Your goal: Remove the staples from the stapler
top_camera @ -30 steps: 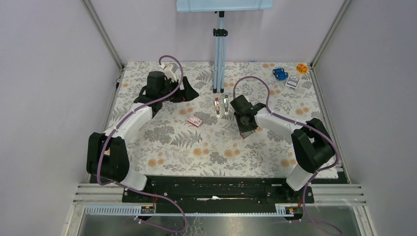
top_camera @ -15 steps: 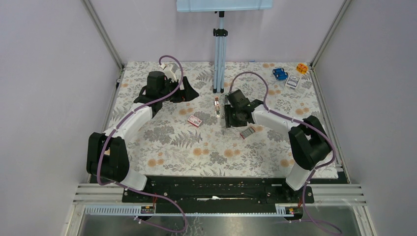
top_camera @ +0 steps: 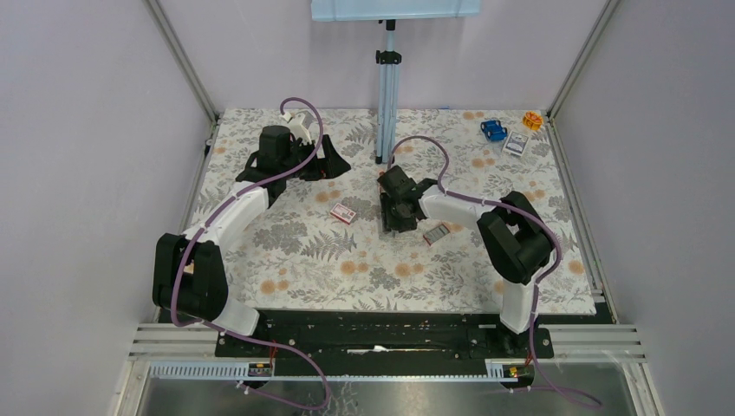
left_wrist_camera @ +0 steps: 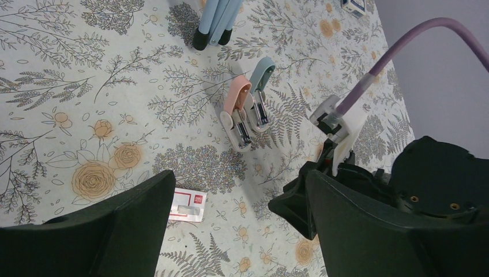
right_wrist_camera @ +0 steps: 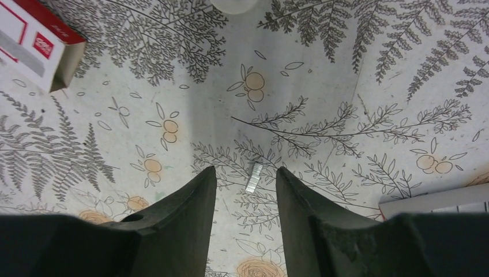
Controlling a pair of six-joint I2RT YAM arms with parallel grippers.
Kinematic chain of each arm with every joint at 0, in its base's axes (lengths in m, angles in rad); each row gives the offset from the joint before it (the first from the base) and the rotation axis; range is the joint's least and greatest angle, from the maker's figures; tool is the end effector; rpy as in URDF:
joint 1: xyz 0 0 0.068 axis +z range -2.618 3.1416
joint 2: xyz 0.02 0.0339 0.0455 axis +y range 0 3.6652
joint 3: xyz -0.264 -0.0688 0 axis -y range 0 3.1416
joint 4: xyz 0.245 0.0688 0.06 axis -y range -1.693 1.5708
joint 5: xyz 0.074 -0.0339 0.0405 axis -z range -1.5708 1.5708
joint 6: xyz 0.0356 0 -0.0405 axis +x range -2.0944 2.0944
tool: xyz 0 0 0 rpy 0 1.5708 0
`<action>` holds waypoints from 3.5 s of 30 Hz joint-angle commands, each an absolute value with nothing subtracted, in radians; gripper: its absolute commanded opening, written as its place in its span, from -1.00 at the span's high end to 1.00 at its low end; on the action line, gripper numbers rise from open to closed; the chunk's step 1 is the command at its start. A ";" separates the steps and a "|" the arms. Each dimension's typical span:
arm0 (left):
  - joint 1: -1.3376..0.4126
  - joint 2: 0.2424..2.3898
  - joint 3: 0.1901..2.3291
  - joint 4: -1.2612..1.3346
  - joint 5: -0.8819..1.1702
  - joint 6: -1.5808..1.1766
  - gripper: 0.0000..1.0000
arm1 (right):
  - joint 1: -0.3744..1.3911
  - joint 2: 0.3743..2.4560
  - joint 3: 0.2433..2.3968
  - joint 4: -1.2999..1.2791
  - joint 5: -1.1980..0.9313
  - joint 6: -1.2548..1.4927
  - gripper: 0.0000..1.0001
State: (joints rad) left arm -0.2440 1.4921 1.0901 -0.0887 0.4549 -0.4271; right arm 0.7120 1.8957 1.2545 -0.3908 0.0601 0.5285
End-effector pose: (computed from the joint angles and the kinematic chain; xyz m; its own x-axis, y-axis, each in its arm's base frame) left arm 0.3278 -0.0977 0.2861 -0.6619 -0.2187 -0.7170 0.3504 0.7553 -0.5538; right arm 0.2987 0.2550 0.1712 -0.8782 -0.0931 -0.4691 -0.2154 0.9527 0.2142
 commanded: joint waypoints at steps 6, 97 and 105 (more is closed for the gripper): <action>-0.244 1.467 1.088 -0.049 0.459 -0.428 -0.77 | 0.727 1.936 1.307 -0.447 0.127 0.543 0.22; -0.244 1.468 1.085 -0.043 0.471 -0.436 -0.77 | 0.480 1.641 1.076 -0.523 0.026 0.377 0.71; -0.244 1.470 1.085 -0.043 0.469 -0.436 -0.77 | 0.479 1.664 1.107 -0.558 0.087 0.370 0.63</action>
State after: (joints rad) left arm -0.2440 1.4921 1.0897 -0.0883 0.4591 -0.4305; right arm 0.4858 1.6642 1.0637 -0.5220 0.0364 0.3958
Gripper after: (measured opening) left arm 0.882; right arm 0.174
